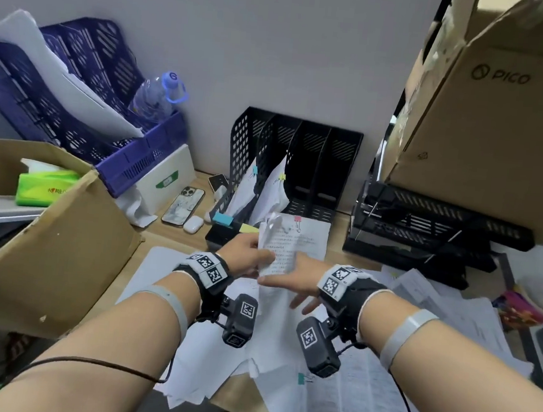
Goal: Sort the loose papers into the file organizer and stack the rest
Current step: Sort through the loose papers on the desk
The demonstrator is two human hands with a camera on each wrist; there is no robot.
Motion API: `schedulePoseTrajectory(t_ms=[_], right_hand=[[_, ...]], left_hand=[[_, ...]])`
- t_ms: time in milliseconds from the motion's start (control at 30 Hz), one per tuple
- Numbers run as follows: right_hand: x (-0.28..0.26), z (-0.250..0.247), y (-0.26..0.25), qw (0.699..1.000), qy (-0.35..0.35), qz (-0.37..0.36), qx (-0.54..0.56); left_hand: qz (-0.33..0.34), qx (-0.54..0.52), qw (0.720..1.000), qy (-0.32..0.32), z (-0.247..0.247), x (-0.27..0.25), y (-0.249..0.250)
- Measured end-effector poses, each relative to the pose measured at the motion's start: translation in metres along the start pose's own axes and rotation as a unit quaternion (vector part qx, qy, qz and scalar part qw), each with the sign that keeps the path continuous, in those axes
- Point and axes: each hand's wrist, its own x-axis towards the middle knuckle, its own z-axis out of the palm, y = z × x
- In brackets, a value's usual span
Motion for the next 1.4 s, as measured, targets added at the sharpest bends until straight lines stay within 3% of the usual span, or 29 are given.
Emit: schedulePoseTrajectory(t_ms=[133, 233, 333, 567, 767, 933, 1100, 1300, 1400], right_hand=[[0.023, -0.003, -0.021, 0.990, 0.135, -0.009, 0.026], [0.026, -0.021, -0.033, 0.982, 0.186, -0.004, -0.021], [0.021, -0.043, -0.041, 0.967, 0.243, 0.002, -0.074], [0.009, -0.083, -0.060, 0.938, 0.344, -0.041, -0.011], [0.022, -0.099, -0.076, 0.917, 0.394, -0.055, 0.039], [0.047, -0.101, -0.078, 0.891, 0.446, -0.001, 0.082], [0.075, -0.094, -0.079, 0.905, 0.404, 0.019, 0.133], [0.080, -0.104, -0.090, 0.906, 0.368, 0.022, 0.206], [0.076, -0.114, -0.098, 0.882, 0.396, 0.003, 0.258]], left_hand=[[0.084, 0.023, 0.996, -0.012, -0.002, 0.005, 0.033], [0.161, 0.015, 0.986, -0.046, -0.005, 0.009, 0.048], [0.193, 0.017, 0.979, -0.058, -0.010, 0.015, 0.057], [0.157, 0.100, 0.981, 0.059, -0.025, 0.060, 0.041], [0.092, 0.167, 0.982, 0.012, -0.028, 0.085, 0.025], [0.045, 0.062, 0.995, -0.064, -0.027, 0.092, 0.021], [0.055, 0.011, 0.990, -0.127, -0.020, 0.101, 0.024], [0.140, 0.164, 0.976, 0.021, -0.020, 0.121, 0.027], [0.151, 0.199, 0.966, 0.061, -0.022, 0.127, 0.025]])
